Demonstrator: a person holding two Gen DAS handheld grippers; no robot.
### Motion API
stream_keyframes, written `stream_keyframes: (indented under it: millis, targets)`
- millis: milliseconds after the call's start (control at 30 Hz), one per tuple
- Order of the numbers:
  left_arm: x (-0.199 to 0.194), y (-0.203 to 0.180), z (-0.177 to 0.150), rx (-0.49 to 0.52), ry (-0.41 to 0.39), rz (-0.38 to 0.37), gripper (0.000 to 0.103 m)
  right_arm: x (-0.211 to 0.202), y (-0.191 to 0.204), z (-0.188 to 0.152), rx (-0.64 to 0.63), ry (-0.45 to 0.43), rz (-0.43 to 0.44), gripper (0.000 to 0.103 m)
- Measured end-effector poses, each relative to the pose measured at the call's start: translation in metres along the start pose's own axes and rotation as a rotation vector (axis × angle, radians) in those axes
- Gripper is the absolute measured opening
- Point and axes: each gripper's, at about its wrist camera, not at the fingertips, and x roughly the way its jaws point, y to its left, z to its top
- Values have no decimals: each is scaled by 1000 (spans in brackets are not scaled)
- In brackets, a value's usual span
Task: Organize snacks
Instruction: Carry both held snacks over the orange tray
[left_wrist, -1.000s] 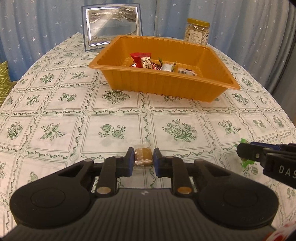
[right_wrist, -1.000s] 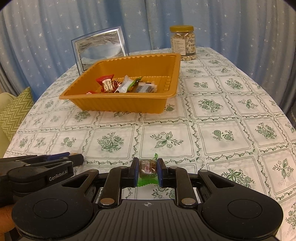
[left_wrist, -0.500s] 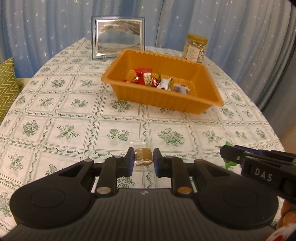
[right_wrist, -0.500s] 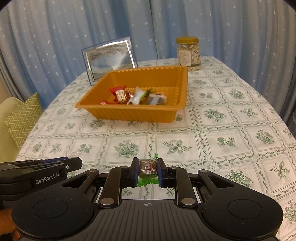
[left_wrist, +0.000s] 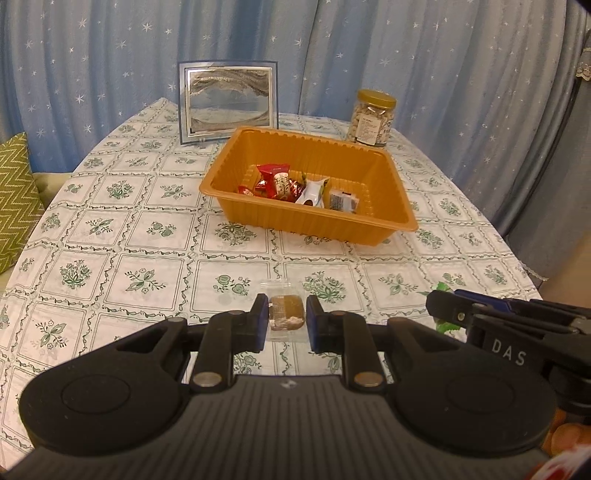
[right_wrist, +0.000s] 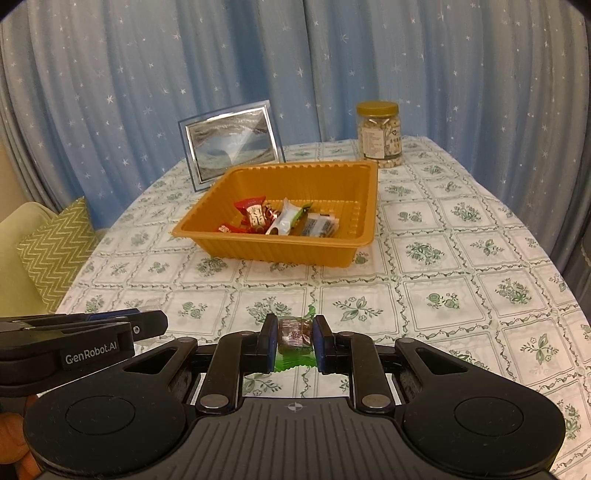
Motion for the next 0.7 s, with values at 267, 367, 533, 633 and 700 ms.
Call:
stream_keyframes:
  millis: [267, 367, 533, 633, 700]
  targets:
    - [-8, -3, 5, 11, -12, -5, 19, -8, 1, 4, -4, -16, 1, 20]
    - [-9, -5, 6, 15, -14, -7, 19, -8, 0, 6, -1, -17, 0, 20]
    - [-8, -5, 10, 20, -15, -11, 19, -6, -3, 10, -2, -16, -7, 20]
    - [-6, -5, 16, 23, -19, -17, 19, -2, -4, 16, -10, -15, -15, 20]
    - [-4, -6, 21, 28, -25, -19, 19, 1, -6, 20, -14, -15, -19, 20]
